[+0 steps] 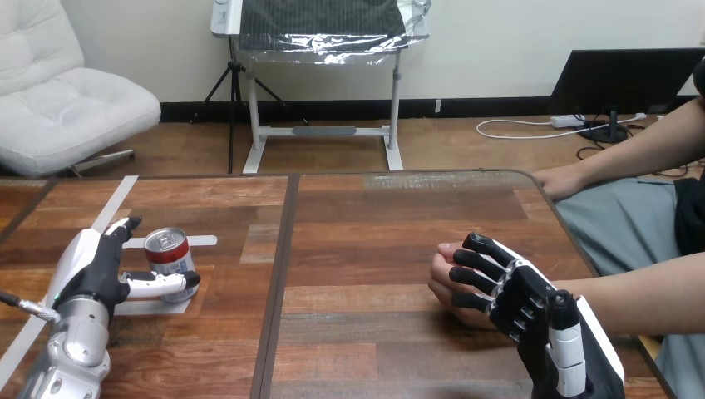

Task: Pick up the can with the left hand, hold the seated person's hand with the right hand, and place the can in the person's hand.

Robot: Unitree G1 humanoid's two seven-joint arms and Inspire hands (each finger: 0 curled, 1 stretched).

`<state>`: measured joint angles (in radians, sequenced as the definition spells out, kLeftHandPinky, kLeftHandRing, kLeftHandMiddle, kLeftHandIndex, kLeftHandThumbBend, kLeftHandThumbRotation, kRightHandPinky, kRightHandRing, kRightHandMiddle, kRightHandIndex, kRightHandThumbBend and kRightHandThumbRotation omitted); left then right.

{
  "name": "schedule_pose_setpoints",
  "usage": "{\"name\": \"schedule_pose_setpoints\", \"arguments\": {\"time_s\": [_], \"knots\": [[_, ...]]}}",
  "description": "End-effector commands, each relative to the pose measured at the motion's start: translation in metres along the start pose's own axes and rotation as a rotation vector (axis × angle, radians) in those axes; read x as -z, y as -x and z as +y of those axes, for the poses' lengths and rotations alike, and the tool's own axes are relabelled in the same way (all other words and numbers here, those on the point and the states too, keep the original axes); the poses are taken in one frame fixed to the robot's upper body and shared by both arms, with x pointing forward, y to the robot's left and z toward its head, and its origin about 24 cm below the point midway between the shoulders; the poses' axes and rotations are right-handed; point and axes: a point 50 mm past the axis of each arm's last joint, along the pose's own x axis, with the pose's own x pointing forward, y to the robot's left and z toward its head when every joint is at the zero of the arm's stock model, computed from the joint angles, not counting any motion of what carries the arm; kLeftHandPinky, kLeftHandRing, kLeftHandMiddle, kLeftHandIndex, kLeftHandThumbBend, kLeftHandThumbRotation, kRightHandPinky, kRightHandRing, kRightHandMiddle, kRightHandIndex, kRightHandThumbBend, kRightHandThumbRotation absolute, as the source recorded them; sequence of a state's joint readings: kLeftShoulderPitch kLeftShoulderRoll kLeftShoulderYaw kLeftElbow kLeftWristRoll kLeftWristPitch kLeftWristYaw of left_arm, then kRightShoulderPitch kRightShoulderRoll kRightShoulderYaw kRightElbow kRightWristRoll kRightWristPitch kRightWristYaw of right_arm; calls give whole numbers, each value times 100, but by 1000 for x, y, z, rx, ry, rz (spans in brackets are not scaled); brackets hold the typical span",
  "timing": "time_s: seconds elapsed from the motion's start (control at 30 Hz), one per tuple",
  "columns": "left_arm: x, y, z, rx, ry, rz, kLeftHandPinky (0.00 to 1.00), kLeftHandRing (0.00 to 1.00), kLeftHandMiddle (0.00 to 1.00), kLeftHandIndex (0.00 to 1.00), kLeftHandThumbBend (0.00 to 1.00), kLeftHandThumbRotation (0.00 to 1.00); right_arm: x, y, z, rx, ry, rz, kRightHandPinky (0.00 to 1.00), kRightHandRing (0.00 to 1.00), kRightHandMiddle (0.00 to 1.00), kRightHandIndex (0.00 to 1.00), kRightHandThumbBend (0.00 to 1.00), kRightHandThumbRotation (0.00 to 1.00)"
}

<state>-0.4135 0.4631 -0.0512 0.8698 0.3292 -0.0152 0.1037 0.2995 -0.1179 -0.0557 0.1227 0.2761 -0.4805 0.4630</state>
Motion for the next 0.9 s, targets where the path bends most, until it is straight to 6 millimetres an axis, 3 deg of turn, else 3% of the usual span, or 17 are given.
{"name": "schedule_pose_setpoints", "arguments": {"time_s": [0.0,0.37,0.63,0.87], "knots": [[-35,-12,16,-60,15,-93,100,93,93,93,87,22,-13,-17,-4,-15,20,-87,73,81,83,84,99,96],[-38,-12,15,-59,54,-89,100,95,95,94,86,22,-12,-18,-4,-16,28,-87,73,81,83,84,100,96],[-38,-12,14,-55,73,-86,88,97,97,95,86,23,-12,-18,-4,-22,24,-86,74,81,83,84,100,96],[-41,-13,14,-50,76,-90,90,98,97,95,85,23,-12,-18,-3,-29,18,-89,73,81,83,84,99,96]]}}
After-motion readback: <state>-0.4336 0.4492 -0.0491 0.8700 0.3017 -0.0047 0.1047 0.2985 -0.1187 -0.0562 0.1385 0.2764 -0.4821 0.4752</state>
